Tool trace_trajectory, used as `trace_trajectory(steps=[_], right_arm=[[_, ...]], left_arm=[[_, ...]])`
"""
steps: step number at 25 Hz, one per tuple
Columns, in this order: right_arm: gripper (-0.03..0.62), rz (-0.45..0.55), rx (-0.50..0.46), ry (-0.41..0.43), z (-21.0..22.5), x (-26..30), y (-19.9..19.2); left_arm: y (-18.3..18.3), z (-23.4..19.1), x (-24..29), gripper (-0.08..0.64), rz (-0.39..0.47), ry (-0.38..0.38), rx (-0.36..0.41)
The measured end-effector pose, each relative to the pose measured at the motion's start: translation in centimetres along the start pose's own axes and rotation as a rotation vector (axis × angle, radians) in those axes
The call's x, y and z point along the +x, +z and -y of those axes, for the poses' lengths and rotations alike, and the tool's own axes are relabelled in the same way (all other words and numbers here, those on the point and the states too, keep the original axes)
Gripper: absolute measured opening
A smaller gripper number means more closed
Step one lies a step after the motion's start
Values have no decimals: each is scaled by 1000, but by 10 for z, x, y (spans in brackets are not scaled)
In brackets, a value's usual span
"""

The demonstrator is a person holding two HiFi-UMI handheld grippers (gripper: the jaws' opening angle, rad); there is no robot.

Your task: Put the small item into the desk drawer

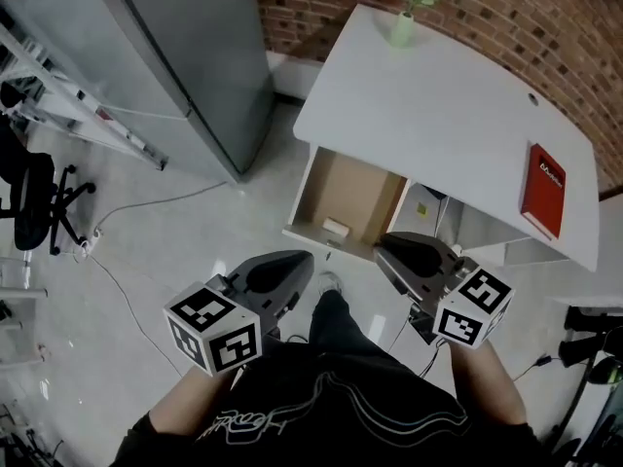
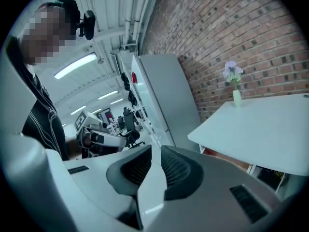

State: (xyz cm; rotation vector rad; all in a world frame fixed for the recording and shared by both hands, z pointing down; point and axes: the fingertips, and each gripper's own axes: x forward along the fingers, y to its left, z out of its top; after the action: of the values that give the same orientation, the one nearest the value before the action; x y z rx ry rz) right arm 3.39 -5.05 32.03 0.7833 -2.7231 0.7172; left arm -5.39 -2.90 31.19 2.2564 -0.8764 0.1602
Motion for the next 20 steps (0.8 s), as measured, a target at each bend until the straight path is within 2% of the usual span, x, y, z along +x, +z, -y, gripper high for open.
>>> trace_trajectory(steps=[4, 9, 13, 20], right_arm=[[64, 80, -16, -3, -35, -35, 31], [58, 182, -62, 24, -79, -62, 70], [53, 212, -108, 34, -100, -75, 81], [53, 224, -91, 64, -107, -75, 85]], left_arm=[[25, 54, -21, 21, 40, -61, 67], [52, 107, -36, 21, 90, -96, 237], [60, 121, -44, 21, 131, -119, 216], [67, 121, -49, 20, 156, -95, 225]])
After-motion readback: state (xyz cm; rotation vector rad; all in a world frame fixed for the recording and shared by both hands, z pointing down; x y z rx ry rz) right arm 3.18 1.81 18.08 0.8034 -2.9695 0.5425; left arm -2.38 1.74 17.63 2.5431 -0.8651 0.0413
